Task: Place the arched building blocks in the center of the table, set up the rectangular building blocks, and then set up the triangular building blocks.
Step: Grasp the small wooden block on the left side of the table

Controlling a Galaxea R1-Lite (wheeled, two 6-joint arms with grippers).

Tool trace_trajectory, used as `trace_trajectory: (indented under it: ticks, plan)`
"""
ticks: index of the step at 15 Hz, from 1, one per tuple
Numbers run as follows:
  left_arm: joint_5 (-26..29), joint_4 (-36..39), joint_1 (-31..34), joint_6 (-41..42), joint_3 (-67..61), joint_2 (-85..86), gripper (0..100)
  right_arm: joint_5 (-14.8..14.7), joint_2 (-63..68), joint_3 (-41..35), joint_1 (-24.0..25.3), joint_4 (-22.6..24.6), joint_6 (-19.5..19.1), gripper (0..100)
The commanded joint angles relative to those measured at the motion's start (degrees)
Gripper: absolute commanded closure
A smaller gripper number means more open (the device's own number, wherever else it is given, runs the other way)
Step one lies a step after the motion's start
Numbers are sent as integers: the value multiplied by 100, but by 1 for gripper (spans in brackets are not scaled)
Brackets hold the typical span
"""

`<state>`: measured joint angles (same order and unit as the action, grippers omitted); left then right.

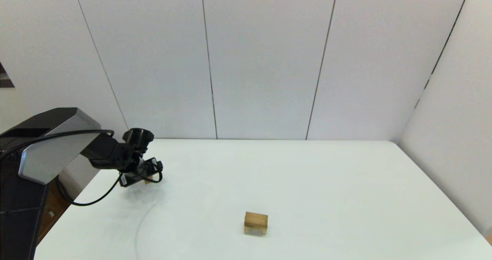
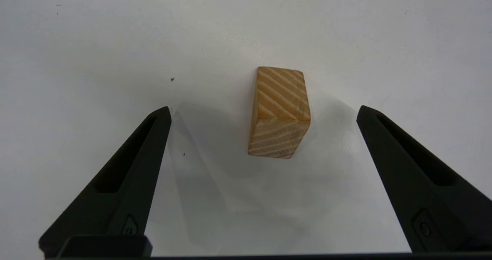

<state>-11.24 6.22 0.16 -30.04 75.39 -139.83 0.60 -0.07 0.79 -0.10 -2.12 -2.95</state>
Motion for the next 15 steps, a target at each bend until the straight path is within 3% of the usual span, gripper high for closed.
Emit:
trace_trajectory:
  ticks: [1, 2, 3, 15]
  plan:
    - [-1, -6, -7, -11, 99, -89, 0, 2, 7, 0, 1, 1, -4, 0]
    - [-1, -6, -7, -2, 108, -89, 0, 2, 7, 0, 1, 1, -4, 0]
    - [-1, -6, -7, -2, 117, -89, 100, 2, 7, 0, 1, 1, -4, 0]
    - [-1, -15, -69, 51, 108, 122, 100, 2, 7, 0, 1, 1, -4, 0]
